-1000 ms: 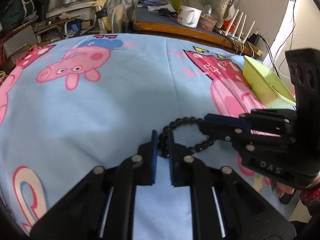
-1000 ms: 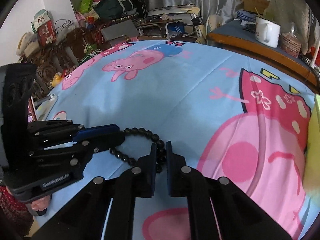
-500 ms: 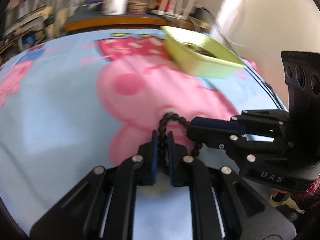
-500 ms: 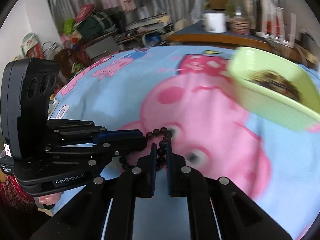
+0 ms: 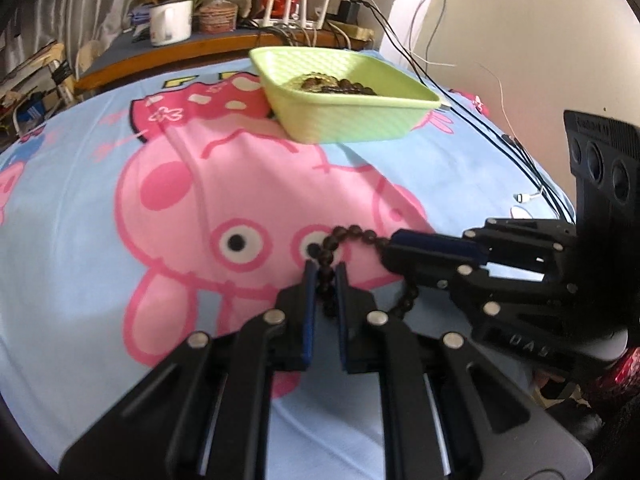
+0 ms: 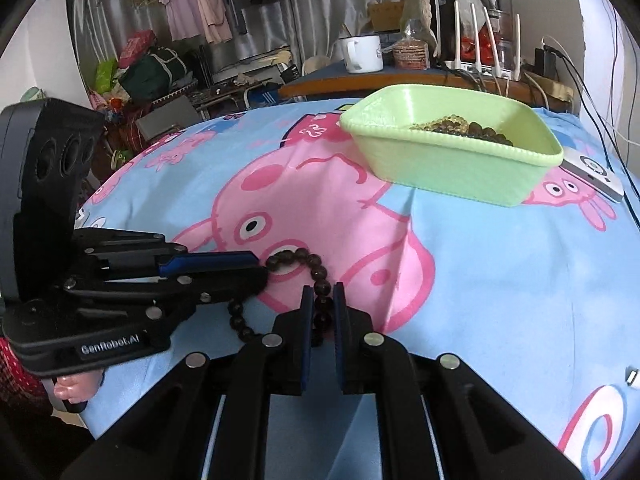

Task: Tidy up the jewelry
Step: 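Lift the black bead bracelet with the left tool over the basket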

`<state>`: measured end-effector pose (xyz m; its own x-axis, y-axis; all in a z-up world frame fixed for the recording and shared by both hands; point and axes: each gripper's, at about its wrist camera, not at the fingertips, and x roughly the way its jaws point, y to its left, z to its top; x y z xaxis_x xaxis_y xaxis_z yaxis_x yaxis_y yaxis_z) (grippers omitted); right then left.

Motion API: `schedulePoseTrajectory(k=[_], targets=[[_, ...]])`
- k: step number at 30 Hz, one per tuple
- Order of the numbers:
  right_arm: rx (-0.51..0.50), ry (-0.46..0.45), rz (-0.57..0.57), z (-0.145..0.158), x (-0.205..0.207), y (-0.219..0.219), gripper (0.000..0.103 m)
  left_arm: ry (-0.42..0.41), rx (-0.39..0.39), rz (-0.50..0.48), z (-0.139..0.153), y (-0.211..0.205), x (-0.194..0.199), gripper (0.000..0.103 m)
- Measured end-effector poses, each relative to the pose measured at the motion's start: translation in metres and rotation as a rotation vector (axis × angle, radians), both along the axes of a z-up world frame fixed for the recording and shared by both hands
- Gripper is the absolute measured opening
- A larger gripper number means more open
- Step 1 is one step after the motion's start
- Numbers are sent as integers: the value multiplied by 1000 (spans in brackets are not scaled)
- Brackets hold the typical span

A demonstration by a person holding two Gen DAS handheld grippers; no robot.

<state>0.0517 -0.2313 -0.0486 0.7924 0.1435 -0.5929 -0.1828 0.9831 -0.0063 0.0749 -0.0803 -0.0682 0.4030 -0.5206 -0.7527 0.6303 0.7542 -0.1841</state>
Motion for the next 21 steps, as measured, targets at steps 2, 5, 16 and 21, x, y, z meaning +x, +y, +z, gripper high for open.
schedulePoseTrajectory(k=[2, 5, 16, 21], targets=[[-1, -1, 3, 1, 1, -1, 0, 9, -13, 7, 0, 4, 1, 9], [2, -1, 6, 0, -1, -2, 0, -1, 1, 9, 1, 1, -1, 10], [-52, -9, 22, -1, -2, 3, 0, -45, 40, 0, 0, -4, -5, 9], [-1, -9, 41, 8, -2, 0, 0, -12, -3, -13, 6, -2, 2, 8]])
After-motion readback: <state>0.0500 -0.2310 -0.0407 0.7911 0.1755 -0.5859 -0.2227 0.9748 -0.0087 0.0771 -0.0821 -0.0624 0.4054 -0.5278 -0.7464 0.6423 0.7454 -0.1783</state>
